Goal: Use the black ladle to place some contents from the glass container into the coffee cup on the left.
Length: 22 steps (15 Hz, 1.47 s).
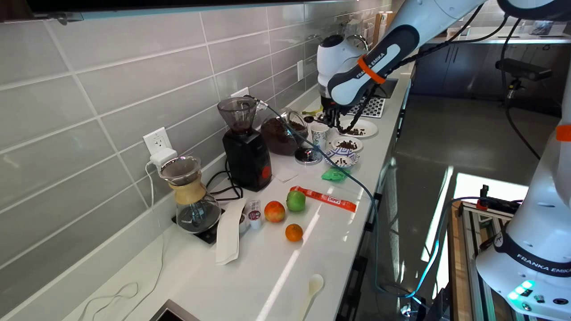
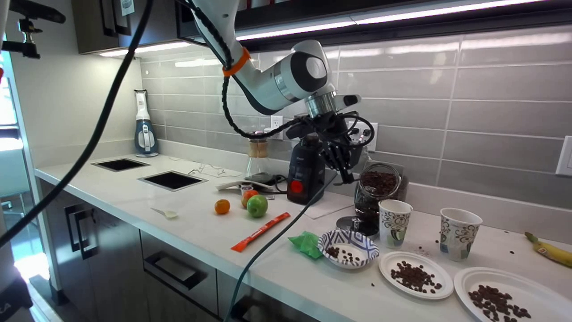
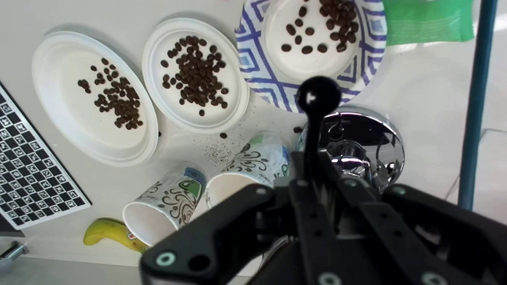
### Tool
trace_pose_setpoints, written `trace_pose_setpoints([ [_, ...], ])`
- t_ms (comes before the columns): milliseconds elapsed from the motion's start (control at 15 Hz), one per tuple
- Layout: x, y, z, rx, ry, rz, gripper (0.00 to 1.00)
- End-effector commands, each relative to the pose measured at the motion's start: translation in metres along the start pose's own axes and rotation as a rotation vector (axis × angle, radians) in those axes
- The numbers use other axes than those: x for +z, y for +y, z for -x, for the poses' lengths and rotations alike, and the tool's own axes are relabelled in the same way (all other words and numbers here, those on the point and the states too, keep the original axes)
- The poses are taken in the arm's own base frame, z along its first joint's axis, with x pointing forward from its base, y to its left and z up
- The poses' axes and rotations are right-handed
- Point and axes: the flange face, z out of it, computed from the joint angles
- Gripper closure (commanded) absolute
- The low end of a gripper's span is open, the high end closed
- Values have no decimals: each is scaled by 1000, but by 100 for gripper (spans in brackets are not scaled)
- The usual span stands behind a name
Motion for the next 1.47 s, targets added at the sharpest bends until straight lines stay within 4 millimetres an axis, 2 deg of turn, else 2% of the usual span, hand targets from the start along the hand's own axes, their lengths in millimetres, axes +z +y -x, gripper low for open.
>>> trace_pose_setpoints([
  [0,-13,14,27,62,10,-18,98],
  [333,-18,36,51,129,1,-22,98],
  [667,-12,64,63,202,-7,-14,98],
  [1000,-2,75,55,186,-7,33,98],
  [1400,3,62,33,97,-3,123,98],
])
